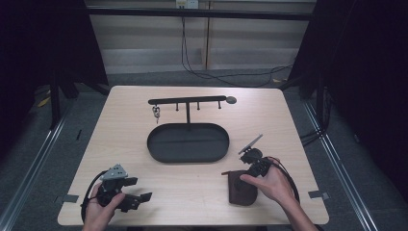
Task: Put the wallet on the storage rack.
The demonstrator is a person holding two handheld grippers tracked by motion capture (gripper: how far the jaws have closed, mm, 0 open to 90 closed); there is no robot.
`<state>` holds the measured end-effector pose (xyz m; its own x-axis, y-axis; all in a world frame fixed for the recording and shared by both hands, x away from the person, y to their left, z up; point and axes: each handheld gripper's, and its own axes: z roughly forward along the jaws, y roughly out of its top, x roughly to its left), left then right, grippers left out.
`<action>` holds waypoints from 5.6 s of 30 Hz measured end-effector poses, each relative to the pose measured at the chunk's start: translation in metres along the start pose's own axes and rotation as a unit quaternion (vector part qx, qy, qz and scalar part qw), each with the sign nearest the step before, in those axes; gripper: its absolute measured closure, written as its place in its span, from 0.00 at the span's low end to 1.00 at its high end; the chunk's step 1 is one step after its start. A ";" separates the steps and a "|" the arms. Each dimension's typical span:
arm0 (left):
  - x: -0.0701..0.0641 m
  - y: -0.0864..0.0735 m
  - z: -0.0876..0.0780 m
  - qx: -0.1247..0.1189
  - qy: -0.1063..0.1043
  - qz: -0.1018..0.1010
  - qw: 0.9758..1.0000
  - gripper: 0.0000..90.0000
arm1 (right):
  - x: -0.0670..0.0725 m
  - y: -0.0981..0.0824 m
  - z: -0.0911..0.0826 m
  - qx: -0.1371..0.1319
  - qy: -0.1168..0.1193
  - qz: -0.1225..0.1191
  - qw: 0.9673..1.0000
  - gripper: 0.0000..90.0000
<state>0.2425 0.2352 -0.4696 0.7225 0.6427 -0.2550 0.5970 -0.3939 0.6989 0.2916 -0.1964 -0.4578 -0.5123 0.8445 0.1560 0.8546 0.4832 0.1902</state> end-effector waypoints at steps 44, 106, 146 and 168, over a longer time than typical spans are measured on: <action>0.002 0.000 -0.002 0.000 -0.002 -0.005 1.000 0.19 | -0.012 0.012 -0.028 -0.007 0.038 0.019 0.999 0.78; 0.002 0.001 -0.003 -0.010 -0.017 -0.008 1.000 0.20 | -0.001 0.049 -0.086 0.000 0.002 0.000 1.000 0.93; 0.001 0.002 -0.003 -0.006 -0.020 -0.003 1.000 0.19 | 0.001 0.086 -0.101 0.007 -0.012 -0.001 1.000 0.93; 0.001 0.002 -0.003 -0.007 -0.022 -0.005 1.000 0.19 | -0.004 0.112 -0.106 -0.004 -0.015 0.017 1.000 0.93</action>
<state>0.2437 0.2368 -0.4665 0.7315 0.6172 -0.2898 0.5992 -0.3789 0.7053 0.3808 -0.1702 -0.3343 -0.4792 0.8675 0.1336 0.8712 0.4515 0.1929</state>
